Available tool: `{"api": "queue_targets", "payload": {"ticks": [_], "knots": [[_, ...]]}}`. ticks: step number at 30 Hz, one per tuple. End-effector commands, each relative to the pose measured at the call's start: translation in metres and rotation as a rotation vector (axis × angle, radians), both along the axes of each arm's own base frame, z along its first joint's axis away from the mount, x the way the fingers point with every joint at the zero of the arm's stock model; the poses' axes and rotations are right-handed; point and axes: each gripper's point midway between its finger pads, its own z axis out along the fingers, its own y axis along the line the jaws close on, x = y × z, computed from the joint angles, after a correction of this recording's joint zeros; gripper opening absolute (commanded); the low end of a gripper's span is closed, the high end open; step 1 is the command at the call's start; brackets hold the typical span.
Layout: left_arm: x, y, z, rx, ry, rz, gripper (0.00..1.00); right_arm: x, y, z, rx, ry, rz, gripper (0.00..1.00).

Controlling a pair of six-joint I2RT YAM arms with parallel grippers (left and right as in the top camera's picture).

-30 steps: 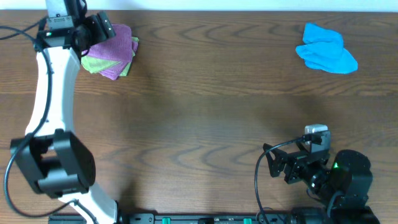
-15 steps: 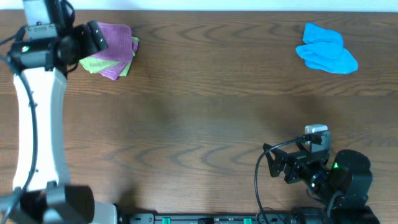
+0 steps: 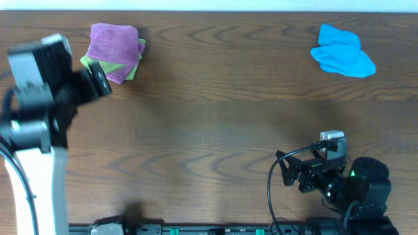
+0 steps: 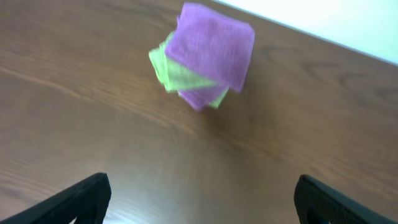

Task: Fold the cloth

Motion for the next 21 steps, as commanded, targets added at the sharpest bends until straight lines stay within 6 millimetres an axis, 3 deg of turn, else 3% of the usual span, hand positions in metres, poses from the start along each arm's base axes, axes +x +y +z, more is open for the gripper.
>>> {"api": "queue_targets", "payload": {"ticks": [1, 12, 21], "knots": [[-0.026, -0.006, -0.022, 0.008, -0.016, -0.025, 0.95, -0.001, 0.000, -0.002, 0.015, 0.010, -0.010, 0.99], [-0.108, -0.017, -0.107, 0.073, -0.124, -0.052, 0.96, -0.001, 0.000, -0.002, 0.015, 0.010, -0.010, 0.99], [-0.129, -0.029, -0.159, 0.099, -0.166, -0.110, 0.96, -0.001, 0.000, -0.002, 0.015, 0.010, -0.010, 0.99]]}}
